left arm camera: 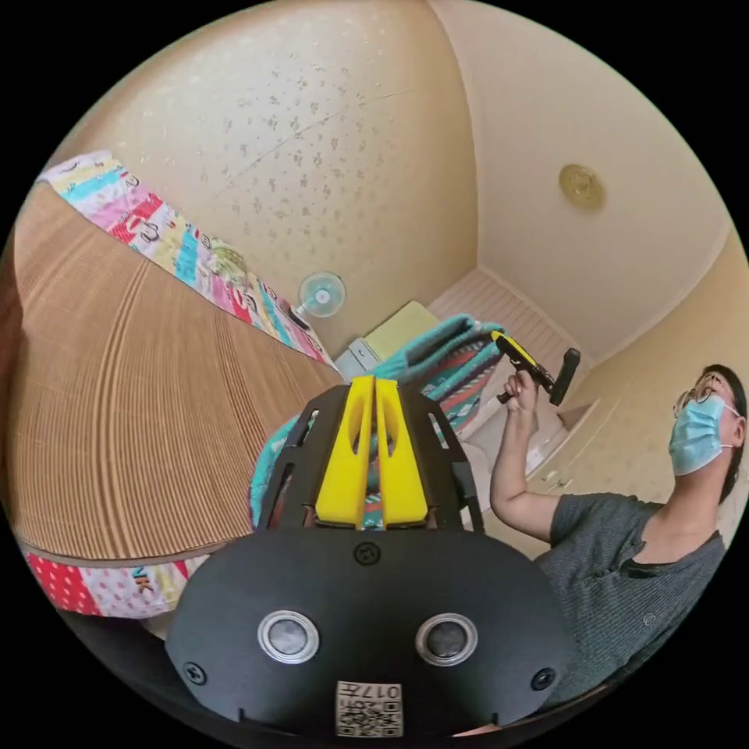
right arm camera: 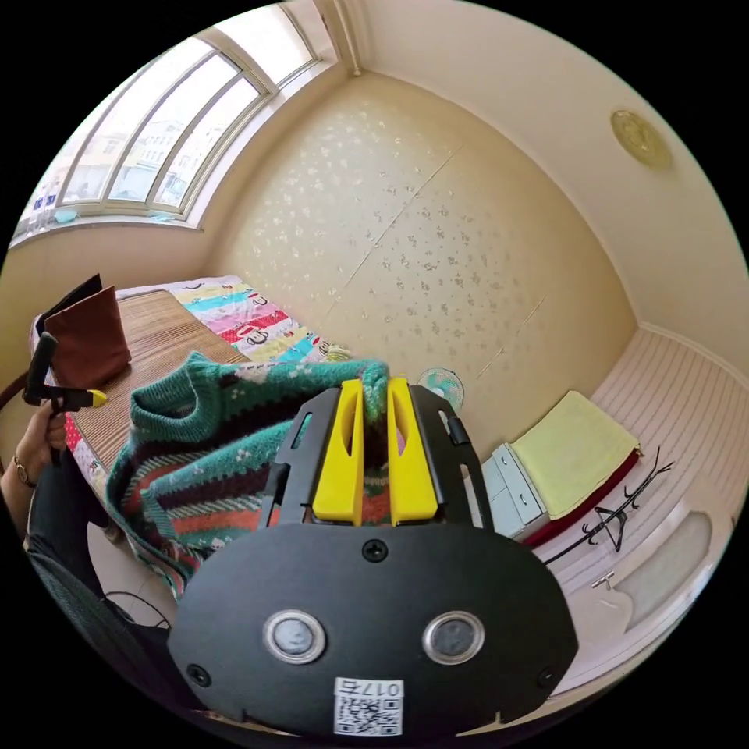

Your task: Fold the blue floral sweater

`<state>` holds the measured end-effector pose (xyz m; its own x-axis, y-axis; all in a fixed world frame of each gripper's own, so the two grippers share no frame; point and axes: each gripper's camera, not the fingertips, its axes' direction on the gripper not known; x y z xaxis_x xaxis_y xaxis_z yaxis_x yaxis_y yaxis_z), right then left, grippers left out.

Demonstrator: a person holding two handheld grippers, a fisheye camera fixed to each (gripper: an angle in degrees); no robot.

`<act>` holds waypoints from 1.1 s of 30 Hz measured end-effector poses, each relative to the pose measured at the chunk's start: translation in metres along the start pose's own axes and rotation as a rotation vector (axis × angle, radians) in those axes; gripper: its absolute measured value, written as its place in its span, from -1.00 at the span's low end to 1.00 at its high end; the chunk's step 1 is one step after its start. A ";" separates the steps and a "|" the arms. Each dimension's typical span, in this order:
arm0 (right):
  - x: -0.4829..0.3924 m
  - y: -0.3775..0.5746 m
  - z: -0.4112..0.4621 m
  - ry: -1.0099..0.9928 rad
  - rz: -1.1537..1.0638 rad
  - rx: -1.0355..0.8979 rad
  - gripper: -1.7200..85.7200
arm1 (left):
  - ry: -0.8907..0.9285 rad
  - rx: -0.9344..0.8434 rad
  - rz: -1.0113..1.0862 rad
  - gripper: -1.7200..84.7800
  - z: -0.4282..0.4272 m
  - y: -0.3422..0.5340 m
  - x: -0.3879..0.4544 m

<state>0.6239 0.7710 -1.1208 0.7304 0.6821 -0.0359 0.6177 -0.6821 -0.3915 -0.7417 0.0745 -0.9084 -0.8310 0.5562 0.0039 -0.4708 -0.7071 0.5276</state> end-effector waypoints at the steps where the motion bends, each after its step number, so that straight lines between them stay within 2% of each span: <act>1: 0.000 0.001 0.008 -0.006 0.024 -0.013 -0.83 | -0.021 0.003 0.018 -0.97 -0.003 -0.005 0.003; 4: 0.005 0.001 0.014 -0.052 0.062 -0.006 -0.83 | -0.161 -0.076 0.041 -0.93 0.007 -0.024 0.007; 6: 0.005 -0.001 0.014 -0.058 0.069 0.005 -0.83 | -0.202 -0.218 0.049 -0.59 0.042 -0.023 0.001; 8: 0.004 -0.005 0.013 -0.055 0.070 0.021 -0.83 | -0.186 -0.311 0.065 -0.45 0.073 -0.011 -0.003; 11: 0.004 -0.011 0.010 -0.095 0.071 0.041 -0.83 | 0.002 -0.297 0.083 -0.41 0.106 0.020 0.009; 12: 0.003 -0.015 0.010 -0.105 0.063 0.042 -0.83 | 0.092 -0.261 0.071 -0.40 0.113 0.031 0.019; 14: -0.002 -0.020 0.012 -0.099 0.047 0.039 -0.83 | 0.156 -0.152 0.061 -0.40 0.111 0.047 0.042; 15: -0.005 -0.023 0.014 -0.085 0.036 0.033 -0.83 | 0.136 -0.064 0.057 -0.42 0.104 0.060 0.058; 17: -0.009 -0.027 0.018 -0.065 0.025 0.025 -0.83 | 0.035 -0.002 0.055 -0.44 0.099 0.078 0.084; 19: -0.010 -0.030 0.025 -0.059 0.022 0.016 -0.83 | -0.104 -0.095 0.054 -0.43 0.116 0.088 0.107; 20: -0.010 -0.031 0.027 -0.061 0.023 0.013 -0.83 | -0.151 -0.207 0.070 -0.40 0.136 0.091 0.119; 22: -0.008 -0.034 0.036 -0.071 0.032 0.001 -0.83 | -0.187 -0.323 0.109 -0.37 0.167 0.099 0.131; 25: -0.008 -0.037 0.046 -0.074 0.046 -0.003 -0.83 | -0.222 -0.432 0.116 -0.44 0.206 0.106 0.131; 27: -0.006 -0.040 0.051 -0.086 0.053 -0.006 -0.83 | -0.329 -0.450 0.136 -0.75 0.216 0.104 0.127; 29: -0.002 -0.041 0.054 -0.082 0.056 -0.008 -0.83 | -0.316 -0.495 0.152 -0.85 0.217 0.100 0.118; 31: 0.010 -0.039 0.056 -0.096 0.061 -0.020 -0.83 | -0.239 -0.521 0.100 -0.86 0.207 0.088 0.107; 33: 0.021 -0.035 0.057 -0.080 0.065 -0.030 -0.83 | -0.238 -0.400 0.107 -0.87 0.166 0.067 0.112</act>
<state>0.6007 0.8243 -1.1604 0.7444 0.6540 -0.1344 0.5790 -0.7326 -0.3578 -0.8170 0.1623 -0.7318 -0.8121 0.5227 0.2591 -0.5024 -0.8524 0.1450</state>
